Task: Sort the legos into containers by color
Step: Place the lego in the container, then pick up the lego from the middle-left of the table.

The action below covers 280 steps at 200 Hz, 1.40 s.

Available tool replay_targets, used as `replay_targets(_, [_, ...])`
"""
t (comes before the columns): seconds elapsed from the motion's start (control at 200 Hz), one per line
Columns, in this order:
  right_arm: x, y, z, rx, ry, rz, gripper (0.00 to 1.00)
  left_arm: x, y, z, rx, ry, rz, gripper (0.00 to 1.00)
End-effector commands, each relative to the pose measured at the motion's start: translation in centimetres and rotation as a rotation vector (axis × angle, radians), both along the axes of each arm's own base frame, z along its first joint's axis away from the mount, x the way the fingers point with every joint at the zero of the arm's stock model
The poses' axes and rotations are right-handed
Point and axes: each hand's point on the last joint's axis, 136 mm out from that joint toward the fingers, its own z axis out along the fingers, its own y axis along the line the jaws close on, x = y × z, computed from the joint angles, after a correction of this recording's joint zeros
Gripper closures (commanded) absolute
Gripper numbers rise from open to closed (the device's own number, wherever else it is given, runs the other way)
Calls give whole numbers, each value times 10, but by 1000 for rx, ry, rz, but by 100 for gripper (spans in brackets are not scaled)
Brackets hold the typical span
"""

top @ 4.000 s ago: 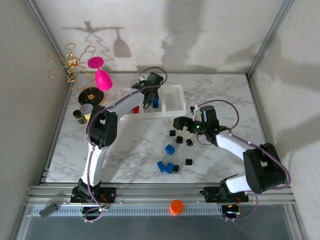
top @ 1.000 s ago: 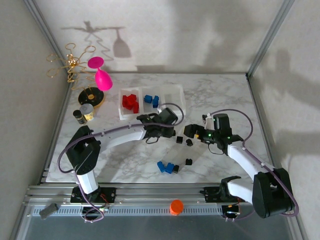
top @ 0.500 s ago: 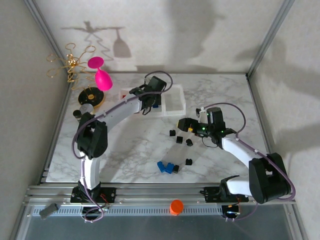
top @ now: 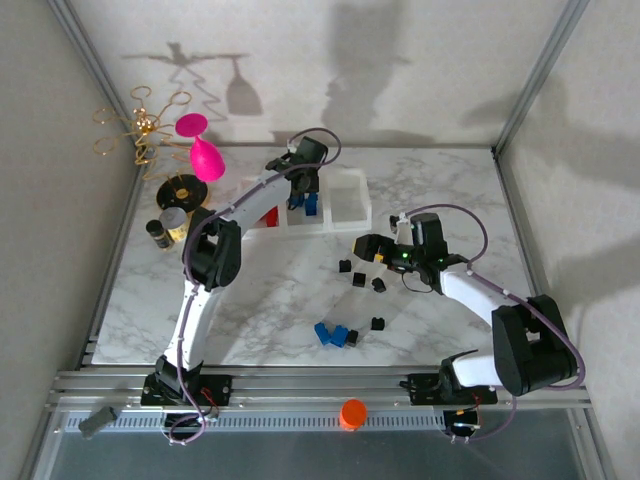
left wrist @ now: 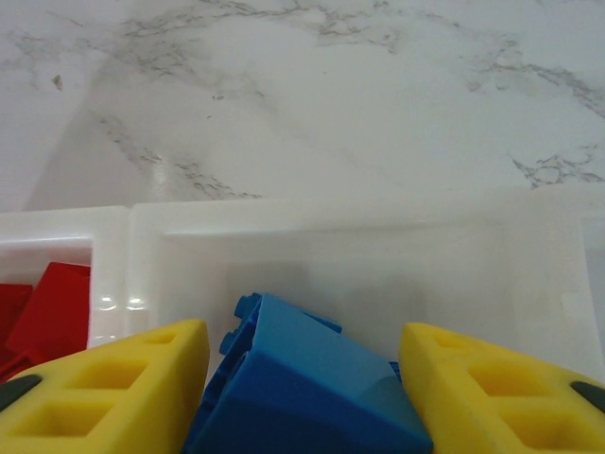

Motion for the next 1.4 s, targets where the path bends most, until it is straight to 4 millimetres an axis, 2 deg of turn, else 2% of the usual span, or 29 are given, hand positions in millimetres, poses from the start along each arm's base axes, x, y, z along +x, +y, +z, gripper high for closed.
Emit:
replay_targets(0.0, [8, 6, 11, 14, -33, 9, 1, -3, 1, 1, 23, 21, -8, 45])
replay_targets(0.14, [10, 7, 11, 15, -33, 13, 1, -5, 2, 9, 22, 18, -8, 43])
replay_targets(0.32, [13, 8, 14, 17, -40, 14, 1, -7, 5, 29, 20, -15, -9, 38])
replay_targets(0.506, [13, 7, 19, 10, -53, 16, 1, -10, 7, 44, 11, -26, -2, 38])
replay_targets(0.701, [9, 2, 19, -28, -57, 14, 1, -33, -4, 78, -62, -68, -31, 38])
replay_targets(0.856, [-5, -3, 11, -66, -29, 39, 1, -74, -17, 87, -149, -68, -77, 39])
replay_targets(0.986, [-22, -11, 1, -100, 8, 47, 1, -125, -22, 78, -214, -30, -97, 38])
replay_targets(1.247, [-54, -17, -18, -166, 88, 76, 1, -228, -28, 40, -315, 105, -74, 37])
replay_targets(1.397, [-69, -10, -29, -190, 106, 114, 1, -275, -39, 18, -409, 177, -49, 36])
